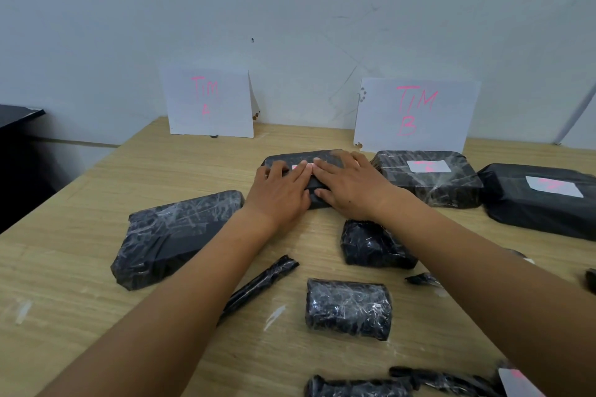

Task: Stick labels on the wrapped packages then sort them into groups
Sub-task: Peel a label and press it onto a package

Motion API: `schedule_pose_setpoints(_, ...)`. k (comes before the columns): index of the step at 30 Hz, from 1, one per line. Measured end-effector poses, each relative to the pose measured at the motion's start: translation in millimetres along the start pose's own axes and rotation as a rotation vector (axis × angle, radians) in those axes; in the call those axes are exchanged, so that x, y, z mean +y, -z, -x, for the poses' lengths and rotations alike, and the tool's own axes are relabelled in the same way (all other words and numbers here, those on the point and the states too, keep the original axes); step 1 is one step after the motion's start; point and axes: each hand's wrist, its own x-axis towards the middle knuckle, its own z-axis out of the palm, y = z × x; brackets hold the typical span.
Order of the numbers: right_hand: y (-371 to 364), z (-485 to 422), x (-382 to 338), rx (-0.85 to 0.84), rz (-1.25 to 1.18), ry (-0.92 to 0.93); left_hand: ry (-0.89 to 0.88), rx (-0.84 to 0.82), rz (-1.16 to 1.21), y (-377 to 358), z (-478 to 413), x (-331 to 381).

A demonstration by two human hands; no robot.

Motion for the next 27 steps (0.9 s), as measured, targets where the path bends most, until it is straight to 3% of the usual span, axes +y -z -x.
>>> schedule_pose_setpoints(5, -3.5, -6.0, -0.7, -0.036, -0.17, -0.015, 0.017, -0.036, 0.058, -0.8, -0.9, -0.6)
schedule_pose_setpoints(11, -3.9, 0.3, -3.1, 0.086, -0.254, -0.097, 0.074, -0.034, 0.103, -3.2, 1.1, -2.7)
schedule_pose_setpoints(16, -5.1, 3.9, -1.6, 0.17, -0.314, -0.062, 0.053, 0.006, 0.03, -5.9, 3.7, 0.9)
schedule_pose_setpoints(22, -4.1, 3.8, 5.9, 0.251, -0.113, -0.077, 0.06, -0.008, 0.122, -4.0, 1.3, -1.4)
schedule_pose_setpoints(27, -3.1, 6.0, 6.3, 0.298, -0.177, -0.116, 0.123, 0.05, 0.197, -7.2, 6.3, 4.2)
